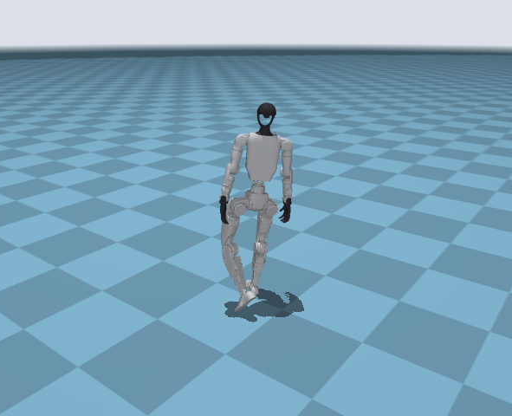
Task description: Walk run
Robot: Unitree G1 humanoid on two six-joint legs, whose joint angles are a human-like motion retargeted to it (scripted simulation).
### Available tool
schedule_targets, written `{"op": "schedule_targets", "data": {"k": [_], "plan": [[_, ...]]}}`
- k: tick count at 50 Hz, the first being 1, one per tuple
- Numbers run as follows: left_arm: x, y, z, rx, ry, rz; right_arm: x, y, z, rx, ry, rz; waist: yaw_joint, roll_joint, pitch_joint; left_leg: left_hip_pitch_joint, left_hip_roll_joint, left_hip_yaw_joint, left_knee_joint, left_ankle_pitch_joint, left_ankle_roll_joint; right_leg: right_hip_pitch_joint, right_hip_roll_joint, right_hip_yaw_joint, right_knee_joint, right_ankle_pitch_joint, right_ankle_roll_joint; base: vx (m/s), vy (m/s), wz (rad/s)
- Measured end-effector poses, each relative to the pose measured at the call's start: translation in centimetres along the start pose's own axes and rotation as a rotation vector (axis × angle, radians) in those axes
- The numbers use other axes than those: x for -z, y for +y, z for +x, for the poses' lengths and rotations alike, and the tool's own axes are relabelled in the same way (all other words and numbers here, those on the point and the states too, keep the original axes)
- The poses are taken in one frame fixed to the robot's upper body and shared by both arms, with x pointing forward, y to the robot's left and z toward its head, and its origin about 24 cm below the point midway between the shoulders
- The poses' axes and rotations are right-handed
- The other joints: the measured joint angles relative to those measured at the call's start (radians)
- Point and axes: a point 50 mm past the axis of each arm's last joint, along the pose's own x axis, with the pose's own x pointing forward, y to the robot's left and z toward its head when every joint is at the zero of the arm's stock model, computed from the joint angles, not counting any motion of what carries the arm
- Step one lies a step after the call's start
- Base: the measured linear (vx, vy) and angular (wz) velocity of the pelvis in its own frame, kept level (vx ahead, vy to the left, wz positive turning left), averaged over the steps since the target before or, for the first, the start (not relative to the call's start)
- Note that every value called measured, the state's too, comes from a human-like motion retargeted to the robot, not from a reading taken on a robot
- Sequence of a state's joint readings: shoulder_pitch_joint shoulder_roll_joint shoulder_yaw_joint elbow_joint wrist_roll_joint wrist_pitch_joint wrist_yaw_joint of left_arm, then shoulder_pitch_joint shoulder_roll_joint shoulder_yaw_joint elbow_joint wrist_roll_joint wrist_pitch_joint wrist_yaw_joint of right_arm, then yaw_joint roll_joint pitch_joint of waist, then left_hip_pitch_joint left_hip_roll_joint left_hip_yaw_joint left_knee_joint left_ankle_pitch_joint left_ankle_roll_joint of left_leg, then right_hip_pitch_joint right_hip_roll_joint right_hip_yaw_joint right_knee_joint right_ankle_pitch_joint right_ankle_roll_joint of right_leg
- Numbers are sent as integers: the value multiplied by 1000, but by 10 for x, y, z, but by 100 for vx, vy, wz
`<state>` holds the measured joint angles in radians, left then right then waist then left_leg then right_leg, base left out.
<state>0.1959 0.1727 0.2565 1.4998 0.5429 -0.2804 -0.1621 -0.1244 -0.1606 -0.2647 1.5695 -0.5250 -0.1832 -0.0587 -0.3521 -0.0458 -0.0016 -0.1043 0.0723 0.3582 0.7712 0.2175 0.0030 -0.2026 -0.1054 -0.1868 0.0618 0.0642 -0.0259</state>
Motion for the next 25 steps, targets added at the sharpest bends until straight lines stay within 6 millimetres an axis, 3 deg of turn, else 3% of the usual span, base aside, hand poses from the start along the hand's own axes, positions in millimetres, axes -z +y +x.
{"op": "schedule_targets", "data": {"k": [3, 7, 13, 17, 21, 23, 25], "plan": [[28, -17, -5, 8, 73, -5, -39, -11, 4, 16, -138, -49, 68, -15, 5, -66, -25, 59, -123, -106, 37, 39, 31, 22, -9, -22, -1, 55, -18, -140], [56, -48, -13, 60, 152, -152, -79, -26, 3, 33, -254, -123, 117, 10, 19, -147, -82, 6, -353, -158, 74, 104, 93, 35, -20, -57, -15, 59, -6, -67], [77, -82, -22, 164, 218, -382, -107, -33, -1, 52, -360, -171, 185, 19, 30, -240, -175, -64, -644, -254, 107, 202, 158, 32, -23, -118, -52, 60, -6, -12], [82, -85, -25, 158, 234, -421, -102, -31, -1, 58, -378, -134, 223, 13, 18, -258, -212, 50, -772, -328, 118, 248, 183, -6, -9, -168, -77, 63, -6, 58], [79, -81, -23, 93, 232, -436, -83, -21, 0, 21, -336, -117, 269, 21, -5, -230, -189, 280, -766, -382, 70, 284, 218, -68, 9, -194, -68, 81, 0, 53], [74, -78, -20, 57, 217, -455, -68, -11, 2, -9, -295, -121, 294, -1, -25, -210, -189, 337, -730, -377, 132, 292, 207, -86, 27, -177, -40, 63, -6, 33], [68, -71, -17, 22, 195, -476, -52, 1, 2, -44, -243, -128, 309, -28, -47, -206, -216, 274, -732, -333, 202, 304, 179, -140, 50, -133, 3, 79, -6, 45]]}}
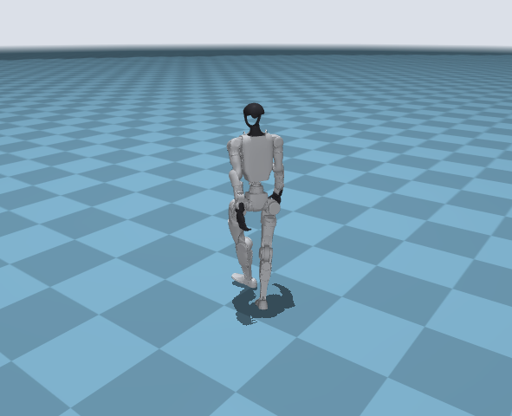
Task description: Walk run
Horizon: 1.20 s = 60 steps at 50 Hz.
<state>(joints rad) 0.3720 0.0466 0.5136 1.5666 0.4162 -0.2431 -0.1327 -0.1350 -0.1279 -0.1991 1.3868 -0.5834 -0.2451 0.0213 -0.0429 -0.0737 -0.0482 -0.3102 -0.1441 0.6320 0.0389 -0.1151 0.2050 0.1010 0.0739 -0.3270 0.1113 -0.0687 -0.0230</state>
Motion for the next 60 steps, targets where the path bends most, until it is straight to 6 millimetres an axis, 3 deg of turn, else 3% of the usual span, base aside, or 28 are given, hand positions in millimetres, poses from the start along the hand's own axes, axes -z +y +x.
{"op": "schedule_targets", "data": {"k": [2, 5, 8, 10, 11, 13, 17, 20, 24, 28, 30, 33, 35, 38, 40, 43, 45, 47, 48, 50, 54, 57, 60], "plan": [[-9, 5, 1, -21, -27, -19, 20, 15, -5, -39, 73, -6, 24, -14, -15, 8, -28, -103, -7, 47, 39, 15, -11, -25, 46, 107, 60, 110, -7, 19], [-28, 15, 2, -33, -69, -43, 53, 36, -17, -95, 214, -34, 50, -34, -37, 17, -7, -185, 42, 22, 57, -5, -20, 7, 173, 364, 189, 89, -9, 21], [-67, 22, 3, -31, -161, -61, 80, 44, -30, -116, 332, -62, 29, 21, -37, 60, 31, -254, 69, -21, 57, -116, 70, 129, 414, 535, 275, 70, 3, 108], [-101, 25, 2, -40, -258, -73, 93, 44, -37, -117, 385, -75, 5, 59, -35, 91, 47, -289, 64, -29, 57, -204, 122, 191, 558, 520, 282, 61, 3, 142], [-119, 26, 0, -43, -314, -73, 99, 45, -40, -115, 409, -77, 3, 69, -32, 110, 45, -308, 61, -36, 56, -230, 133, 232, 596, 460, 279, 73, 4, 87], [-155, 28, -6, -45, -433, -70, 110, 44, -46, -104, 445, -84, 95, 60, -35, 147, 53, -230, 44, -58, 47, -231, 137, 390, 593, 380, 231, 64, 4, -30], [-225, 23, -27, -10, -659, 58, 129, 53, -59, -61, 496, 59, -135, 139, -15, 203, 50, -512, 52, -51, 48, -415, 7, 197, 622, 209, 112, 64, 0, 349], [-268, 19, -49, 8, -802, 176, 143, 57, -70, -63, 563, 141, -153, 119, -11, 243, 21, -561, 55, -66, 47, -448, -68, 232, 441, 192, 97, 46, -9, 155], [-309, 15, -75, -10, -941, 296, 154, 65, -80, -126, 627, 200, -175, 65, 26, 323, -30, -628, 72, -97, 40, -484, -94, 395, 211, 182, 146, 56, -16, 131], [-324, 11, -86, -22, -1012, 280, 159, 65, -84, -177, 643, 142, -193, 36, 66, 405, -49, -678, 93, -135, 25, -531, -121, 441, 27, 145, 182, 58, -17, 95], [-323, 11, -85, -6, -1013, 229, 161, 62, -85, -184, 644, 88, -211, 31, 77, 443, -52, -699, 99, -151, 18, -552, -137, 406, -53, 132, 241, 67, -21, 73], [-312, 14, -76, 31, -969, 148, 163, 56, -86, -182, 642, 20, -217, 28, 73, 487, -50, -693, 94, -159, 5, -577, -150, 327, -99, 121, 271, 71, -24, 36], [-296, 16, -65, 38, -909, 116, 166, 58, -89, -181, 651, 12, -244, 33, 72, 523, -40, -728, 97, -146, -16, -561, -142, 318, -83, 123, 255, 75, -27, 76], [-269, 21, -48, 41, -790, 68, 165, 55, -88, -168, 668, 53, -276, 55, 38, 521, -22, -759, 135, -84, -82, -559, -125, 287, -20, 179, 176, 76, -26, 71], [-243, 24, -35, 35, -690, 29, 166, 57, -89, -158, 681, 112, -305, 70, 13, 523, -5, -784, 171, 0, -148, -538, -83, 399, -9, 265, 161, 89, -33, 69], [-195, 22, -16, 29, -555, -49, 165, 60, -89, -132, 690, 236, -295, 103, -25, 489, 5, -808, 283, 249, -298, -526, -32, 430, 46, 196, 75, 96, -35, 27], [-165, 20, -7, 31, -469, -100, 160, 60, -85, -114, 677, 313, -294, 103, -35, 429, 1, -785, 440, 401, -414, -485, -43, 410, 62, 145, 39, 91, -24, 56], [-141, 21, -3, 41, -388, -138, 149, 54, -76, -93, 638, 340, -313, 69, -57, 342, -15, -671, 594, 509, -467, -460, -119, 358, 75, 108, 30, 76, -10, 86], [-130, 22, -1, 48, -352, -140, 142, 51, -70, -82, 613, 344, -319, 53, -70, 296, -13, -618, 658, 560, -467, -450, -128, 386, 84, 85, 22, 67, -19, 77], [-107, 24, 1, 51, -289, -114, 127, 48, -59, -69, 561, 334, -313, 51, -68, 209, 42, -618, 789, 489, -463, -394, -92, 360, 58, 67, -15, 74, -41, 49], [-78, 23, 2, 28, -227, -34, 84, 25, -30, -44, 381, 212, -249, 15, -43, 58, 121, -456, 847, 295, -325, -317, -82, 367, 31, 48, -44, 61, -19, -12], [-61, 23, 2, 11, -180, -1, 48, 4, -13, -20, 225, 97, -197, 12, -19, -41, 140, -417, 739, 193, -266, -275, -51, 365, 20, 27, -58, 67, -13, -11], [-42, 18, 2, 16, -124, -25, 17, -18, -3, 24, 98, -13, -157, 25, 10, -96, 123, -450, 514, 174, -213, -223, -8, 353, 5, -2, -76, 49, -9, -3]]}}
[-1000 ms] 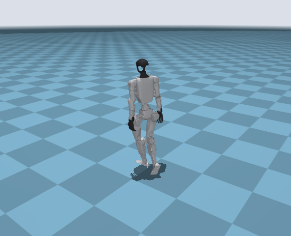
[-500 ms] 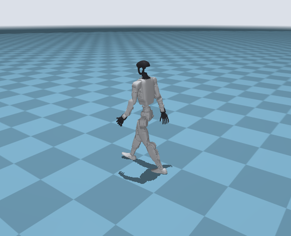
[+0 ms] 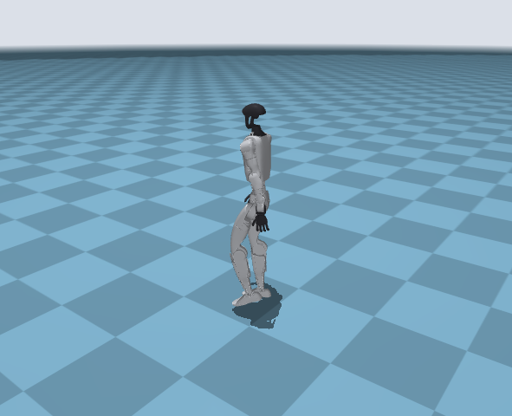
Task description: Walk run
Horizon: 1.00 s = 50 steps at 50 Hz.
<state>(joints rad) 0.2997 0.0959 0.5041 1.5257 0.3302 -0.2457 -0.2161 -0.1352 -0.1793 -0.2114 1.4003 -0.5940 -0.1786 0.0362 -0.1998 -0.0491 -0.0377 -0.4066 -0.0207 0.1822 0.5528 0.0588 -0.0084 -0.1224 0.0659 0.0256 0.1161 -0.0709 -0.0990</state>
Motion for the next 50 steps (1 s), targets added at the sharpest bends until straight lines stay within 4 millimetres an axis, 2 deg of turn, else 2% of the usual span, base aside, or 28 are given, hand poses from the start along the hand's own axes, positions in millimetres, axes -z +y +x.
{"op": "schedule_targets", "data": {"k": [3, 6, 9, 12, 13, 15, 16, 18, 20, 21, 22, 24, 26, 29, 30, 32, 35, 38, 42, 45, 48, 50], "plan": [[17, -8, -2, 14, 57, -78, -25, -20, 3, 53, -78, -80, 43, 15, 32, -25, 28, 52, -240, -3, 65, 52, 47, 6, -6, -30, -19, 56, -6, -37], [31, -18, -4, 30, 100, -161, -40, -32, 4, 78, -111, -126, 86, 9, 64, -34, -1, -27, -433, -18, 62, 115, 65, 22, -11, -51, -33, 62, -2, -72], [41, -27, -6, 35, 134, -233, -45, -34, 5, 61, -107, -148, 103, -9, 84, -9, 1, -50, -496, -8, 81, 170, 53, 16, 4, -61, -44, 70, 4, -66], [48, -28, -8, 32, 166, -272, -33, -26, 4, 3, -61, -161, 123, 3, 66, 11, 62, 75, -430, 24, 59, 198, 74, 31, 42, -29, -51, 81, 11, -75], [49, -27, -8, 28, 174, -274, -25, -20, 4, -19, -34, -162, 131, 3, 54, 17, 55, 68, -429, 54, 77, 203, 67, 20, 59, 2, -49, 93, 15, -52], [45, -22, -8, 11, 177, -271, -3, -6, 1, -58, 30, -159, 110, -1, 25, 27, 28, 1, -407, 28, 111, 200, 48, -33, 107, 114, -40, 94, 15, -9], [39, -18, -6, -2, 162, -266, 8, 1, -1, -68, 64, -153, 113, 2, 19, 39, 40, 16, -399, 10, 104, 186, 50, -29, 158, 206, -30, 97, 17, -19], [20, -9, -2, -28, 114, -243, 32, 14, -7, -77, 139, -134, 120, 15, 12, 77, 72, 52, -398, -23, 87, 138, 66, -17, 284, 376, 0, 78, 13, -29], [-5, 1, 2, -53, 36, -211, 54, 24, -14, -83, 214, -123, 112, 43, 1, 116, 95, 52, -414, -50, 82, 65, 74, -79, 437, 467, 17, 67, 7, -8], [-20, 6, 3, -62, -10, -193, 64, 29, -18, -91, 244, -134, 115, 56, -5, 134, 107, 67, -423, -61, 80, 31, 56, -130, 507, 474, 4, 75, 8, -31], [-35, 11, 4, -70, -57, -174, 73, 33, -22, -100, 273, -148, 117, 67, -11, 150, 118, 82, -431, -70, 77, -3, 38, -175, 570, 459, -6, 69, 8, -46], [-72, 21, 4, -77, -151, -120, 88, 39, -28, -120, 317, -184, 109, 82, -15, 180, 123, 102, -444, -87, 71, -66, 4, -229, 648, 352, -17, 57, 8, -11], [-113, 29, 1, -82, -242, -51, 101, 45, -35, -135, 352, -211, 80, 92, -10, 212, 114, 100, -458, -100, 66, -127, 4, -241, 672, 292, -16, 54, 7, 43], [-169, 36, -9, -98, -381, 56, 119, 55, -45, -156, 398, -216, 19, 102, 0, 256, 92, 67, -473, -117, 55, -208, 30, -209, 610, 214, 55, 56, 1, 71], [-187, 38, -14, -106, -429, 87, 124, 58, -49, -164, 413, -211, -4, 99, 2, 269, 80, 56, -477, -124, 52, -230, 28, -197, 567, 194, 91, 67, -5, 50], [-218, 42, -25, -125, -526, 129, 132, 67, -54, -189, 442, -189, -33, 86, 4, 301, 53, 57, -485, -142, 49, -262, -5, -208, 446, 193, 122, 61, -6, 17], [-256, 46, -44, -150, -663, 157, 138, 78, -61, -223, 481, -139, -68, 51, 11, 361, -3, 75, -497, -175, 52, -292, -77, -248, 244, 207, 141, 48, -6, -15], [-277, 46, -56, -154, -771, 134, 140, 88, -64, -240, 506, -78, -94, 26, 28, 435, -42, 95, -509, -212, 45, -323, -96, -224, 77, 185, 152, 53, -10, -29], [-280, 36, -56, -124, -839, 43, 142, 96, -67, -242, 520, -19, -121, 37, 38, 505, -52, 113, -507, -257, 19, -366, -86, -242, -94, 167, 182, 60, -12, -33], [-269, 28, -48, -104, -840, 9, 141, 98, -68, -243, 528, -5, -135, 46, 35, 539, -55, 127, -495, -280, 0, -360, -114, -397, -123, 168, 197, 63, -16, -33], [-241, 22, -34, -129, -769, 74, 141, 98, -68, -256, 539, -9, -171, 79, 24, 561, -34, 113, -465, -275, -40, -328, -118, -514, -67, 168, 71, 68, -19, 4], [-213, 16, -21, -141, -668, 154, 143, 96, -69, -265, 548, -17, -195, 104, 15, 574, -11, 99, -434, -235, -80, -317, -82, -450, -66, 219, -4, 90, -31, 2]]}}
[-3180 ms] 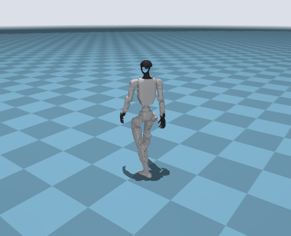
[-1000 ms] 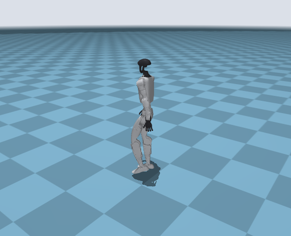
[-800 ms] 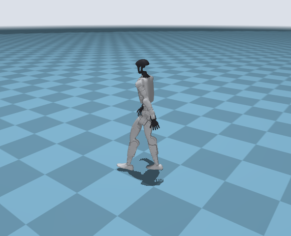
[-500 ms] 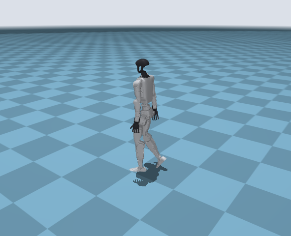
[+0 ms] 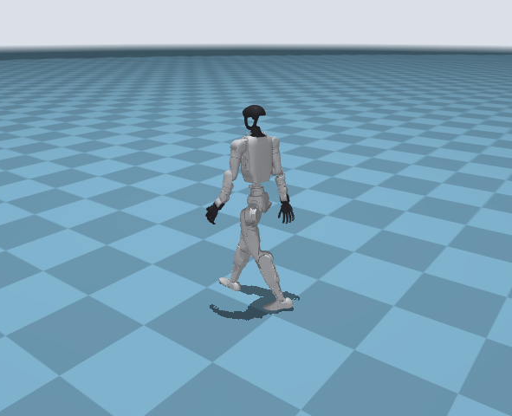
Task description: Walk run
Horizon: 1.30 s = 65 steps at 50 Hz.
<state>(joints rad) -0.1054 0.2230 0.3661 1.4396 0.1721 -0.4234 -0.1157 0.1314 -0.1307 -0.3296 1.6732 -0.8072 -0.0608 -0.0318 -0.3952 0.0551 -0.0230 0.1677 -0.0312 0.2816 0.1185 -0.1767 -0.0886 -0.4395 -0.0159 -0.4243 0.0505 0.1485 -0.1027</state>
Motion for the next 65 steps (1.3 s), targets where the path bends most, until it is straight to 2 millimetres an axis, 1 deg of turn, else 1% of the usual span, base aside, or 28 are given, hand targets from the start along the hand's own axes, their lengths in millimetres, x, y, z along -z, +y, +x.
{"op": "schedule_targets", "data": {"k": [3, 5, 8, 10, 12, 15, 18, 22, 25, 27, 29, 30, 32, 34, 37, 38, 40, 42, 43, 44, 46, 48, 50, 52, 55, 57, 60, 65], "plan": [[51, -14, -21, 44, 171, 96, 3, -5, 0, 11, 20, 4, -15, 36, -32, -11, 34, -35, 101, 193, -122, 33, 35, 25, 23, -19, -66, 87, -30, -33], [81, -24, -38, 63, 281, 137, -2, -14, -1, 36, 16, 30, -19, 22, -52, -69, -12, -80, 231, 385, -173, 38, -1, 70, 55, -50, -78, 73, -10, -40], [121, -26, -67, 64, 445, 168, -20, -28, -2, 89, -12, 38, 31, -63, -79, -178, -93, -72, 508, 555, -173, 79, -37, 182, 87, -103, -96, 76, -25, -130], [146, -22, -88, 80, 576, 189, -37, -37, -3, 132, -55, 7, 47, -101, -81, -248, -98, -117, 680, 522, -173, 138, -15, 228, 75, -125, -116, 75, -46, -129], [167, -23, -109, 123, 707, 197, -56, -48, -5, 180, -116, -51, 62, -119, -79, -307, -47, -138, 782, 413, -164, 189, 15, 260, 61, -140, -130, 65, -37, -107], [186, -31, -132, 204, 840, 138, -90, -71, -14, 260, -223, -164, 93, -140, -73, -408, -8, -137, 781, 338, -71, 236, 49, 329, 48, -150, -140, 57, -20, -132], [196, -39, -146, 245, 879, 43, -122, -91, -26, 340, -324, -256, 136, -143, -64, -475, 33, -109, 633, 272, 25, 274, 96, 410, 46, -160, -151, 56, -11, -157], [202, -50, -154, 215, 889, -41, -153, -111, -43, 429, -422, -307, 184, -112, -46, -520, 20, -159, 310, 286, 94, 320, 169, 499, 54, -182, -159, 61, -3, -137], [202, -54, -154, 195, 880, -84, -168, -118, -52, 464, -482, -290, 219, -96, -25, -546, 10, -188, 90, 251, 131, 366, 211, 558, 66, -205, -159, 59, -1, -120], [201, -52, -153, 193, 872, -94, -172, -119, -54, 471, -508, -262, 236, -99, -9, -560, -23, -222, -21, 212, 126, 408, 219, 577, 69, -219, -159, 66, -4, -99], [200, -47, -152, 190, 864, -84, -170, -118, -53, 468, -511, -230, 250, -98, 7, -563, -50, -248, -97, 185, 34, 451, 228, 582, 72, -229, -159, 67, -3, -72], [200, -44, -151, 186, 860, -73, -168, -117, -52, 465, -505, -213, 250, -90, 15, -560, -44, -217, -118, 183, -39, 473, 238, 573, 72, -232, -159, 69, -1, -34], [198, -38, -148, 174, 853, -52, -158, -114, -46, 446, -474, -187, 246, -86, 18, -551, -52, -201, -103, 187, -10, 502, 242, 546, 73, -223, -159, 71, -3, -25], [196, -34, -145, 154, 839, -46, -144, -107, -38, 410, -421, -172, 259, -90, 12, -539, -52, -211, -59, 217, 63, 522, 240, 528, 80, -190, -158, 66, -7, -69], [195, -29, -143, 116, 809, -71, -113, -91, -24, 328, -296, -168, 297, -101, -4, -506, -36, -216, -28, 288, 84, 548, 229, 517, 120, -98, -136, 78, -2, -113], [195, -27, -144, 101, 804, -87, -101, -83, -19, 297, -248, -167, 301, -110, -15, -498, -43, -241, -14, 272, 103, 547, 215, 506, 146, -47, -121, 97, 0, -97], [194, -22, -142, 73, 799, -125, -76, -66, -11, 237, -158, -158, 299, -124, -36, -503, -50, -250, 35, 233, 143, 530, 185, 462, 219, 111, -73, 105, -1, -84], [187, -14, -135, 50, 789, -163, -56, -49, -6, 179, -100, -141, 291, -123, -43, -492, -29, -227, 69, 186, 169, 479, 188, 458, 347, 281, 16, 85, -8, -84], [183, -10, -130, 41, 782, -174, -47, -42, -4, 151, -78, -129, 291, -113, -43, -470, 4, -180, 74, 161, 179, 441, 199, 445, 432, 346, 55, 73, -8, -67], [179, -8, -125, 33, 770, -181, -38, -37, -3, 127, -55, -119, 279, -117, -39, -434, -4, -169, 72, 135, 190, 396, 180, 411, 555, 371, 91, 64, -5, -37], [167, -5, -111, 16, 726, -191, -26, -29, -1, 90, -17, -112, 268, -127, -31, -372, -36, -176, 61, 90, 204, 311, 127, 348, 760, 375, 135, 65, -3, -78], [150, 0, -93, 1, 660, -198, -20, -21, 0, 69, 2, -120, 286, -80, -33, -347, 29, -139, 46, 70, 198, 238, 157, 321, 787, 331, 100, 55, 0, -157], [127, 1, -71, 7, 583, -186, -15, -17, 0, 67, 6, -110, 274, -48, -27, -313, 57, -115, 31, 52, 192, 157, 143, 277, 808, 229, 57, 59, 2, -71], [102, 2, -51, 15, 483, -162, -11, -14, 1, 66, 6, -98, 223, -32, -23, -276, 49, -123, 11, 37, 191, 74, 139, 274, 784, 146, 77, 58, 0, 24], [65, 4, -27, 22, 321, -126, -4, -11, 1, 64, 25, -89, 147, -22, -22, -225, 26, -118, -13, 13, 188, -21, 110, 299, 642, 38, 132, 55, 1, 25], [40, 9, -15, 29, 222, -95, 1, -10, 1, 58, 42, -77, 107, -29, -18, -187, -6, -122, -24, -5, 189, -53, 72, 327, 484, 34, 159, 76, -1, 12], [6, 15, -1, 42, 109, -31, 7, -5, 0, 30, 67, -42, 65, -49, 0, -109, -46, -122, -39, -30, 184, -63, -44, 277, 234, 19, 169, 65, -7, 17], [-31, 17, 11, 65, 7, 80, 13, 2, 0, 1, 88, -16, 25, -47, 13, -1, -41, -99, -54, -55, 139, -82, -63, 347, -37, -21, 181, 70, -20, 19]]}}
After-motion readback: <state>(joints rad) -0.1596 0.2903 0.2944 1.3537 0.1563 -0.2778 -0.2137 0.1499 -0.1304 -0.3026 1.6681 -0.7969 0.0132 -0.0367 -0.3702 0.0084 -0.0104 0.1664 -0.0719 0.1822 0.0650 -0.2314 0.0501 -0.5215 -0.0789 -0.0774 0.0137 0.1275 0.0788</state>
